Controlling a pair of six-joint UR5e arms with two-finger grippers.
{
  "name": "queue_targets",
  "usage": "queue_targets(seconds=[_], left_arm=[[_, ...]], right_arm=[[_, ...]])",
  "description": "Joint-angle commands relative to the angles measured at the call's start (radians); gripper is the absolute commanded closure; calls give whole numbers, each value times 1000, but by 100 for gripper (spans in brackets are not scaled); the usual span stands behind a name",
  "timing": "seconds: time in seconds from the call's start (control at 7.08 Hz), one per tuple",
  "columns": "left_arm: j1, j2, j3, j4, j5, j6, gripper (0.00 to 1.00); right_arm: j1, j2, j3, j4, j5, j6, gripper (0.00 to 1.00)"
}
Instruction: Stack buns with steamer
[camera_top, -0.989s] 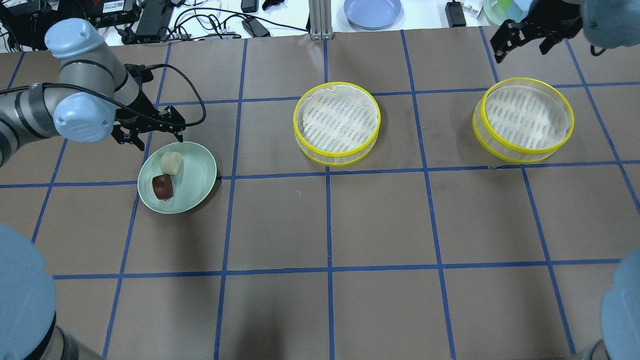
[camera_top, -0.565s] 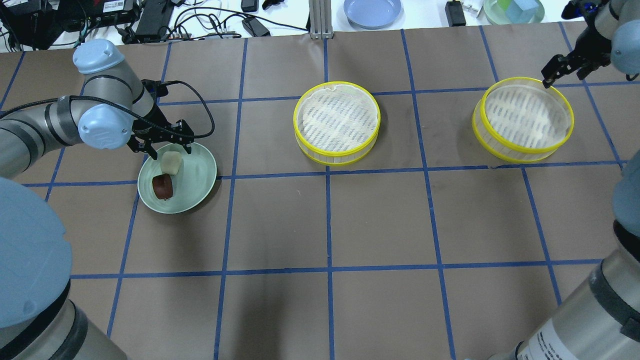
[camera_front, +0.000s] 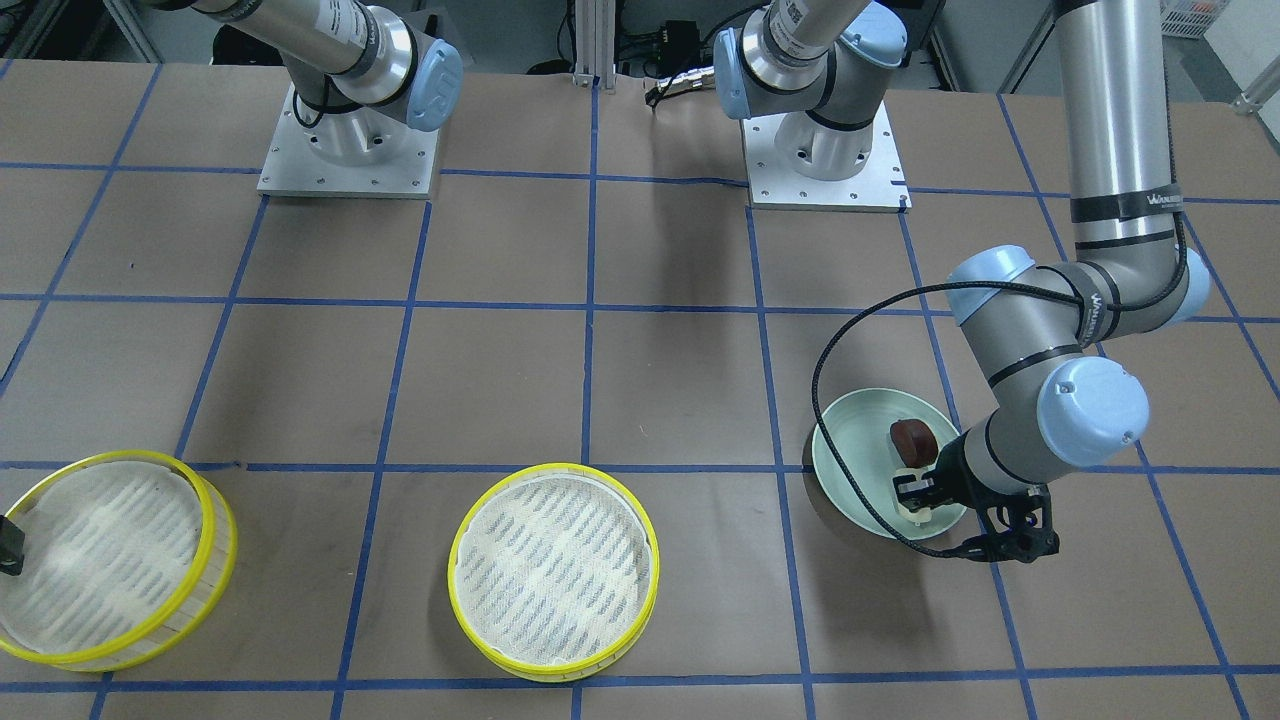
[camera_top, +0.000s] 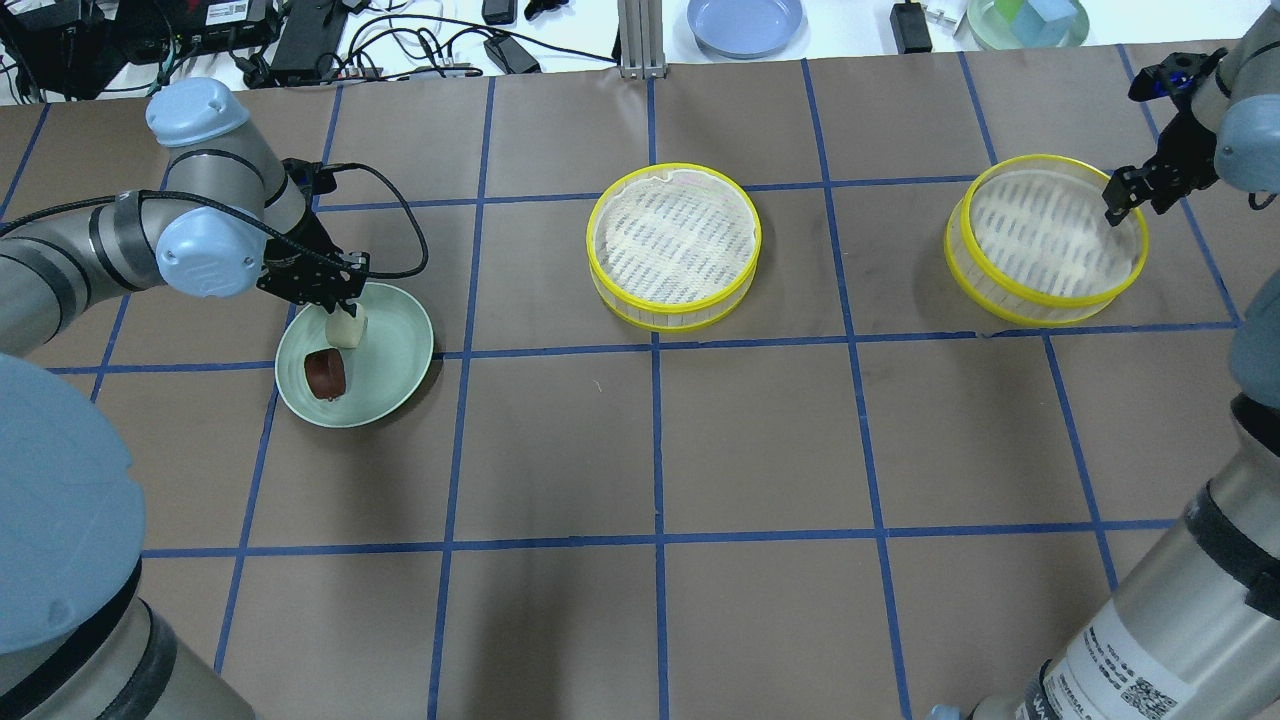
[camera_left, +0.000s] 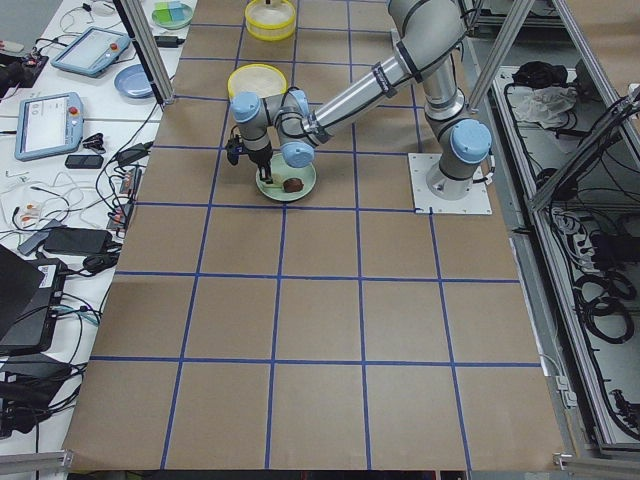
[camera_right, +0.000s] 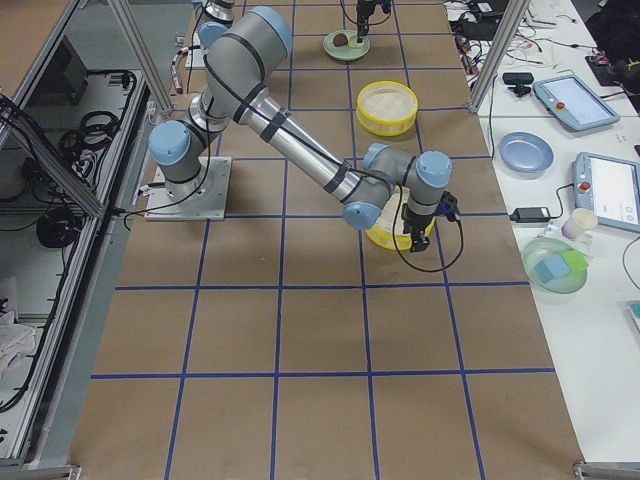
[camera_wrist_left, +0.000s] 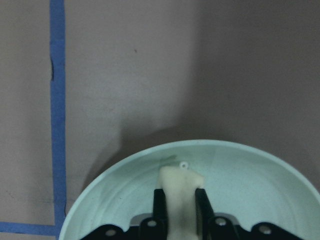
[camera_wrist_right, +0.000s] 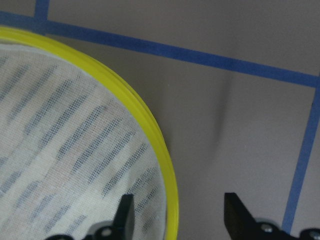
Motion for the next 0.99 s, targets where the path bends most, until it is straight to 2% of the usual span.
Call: queue_targets(seconds=[0.0, 0.14, 0.42, 0.71, 0.85], left_arm=[[-27, 44, 37, 1, -38, -167, 100], [-62, 67, 91, 0, -156, -287, 100], [-150, 66, 177, 33, -358, -586, 100], [-264, 20, 165, 194, -478, -743, 100], [-308, -15, 148, 223, -482, -786, 100]], right_arm=[[-3, 6, 3, 2, 10, 2, 95], [-1, 6, 3, 2, 12, 2, 100], [-1, -7, 2, 5, 13, 3, 100], [8, -54, 3, 16, 33, 15, 100], [20, -88, 3, 68, 33, 44, 100]])
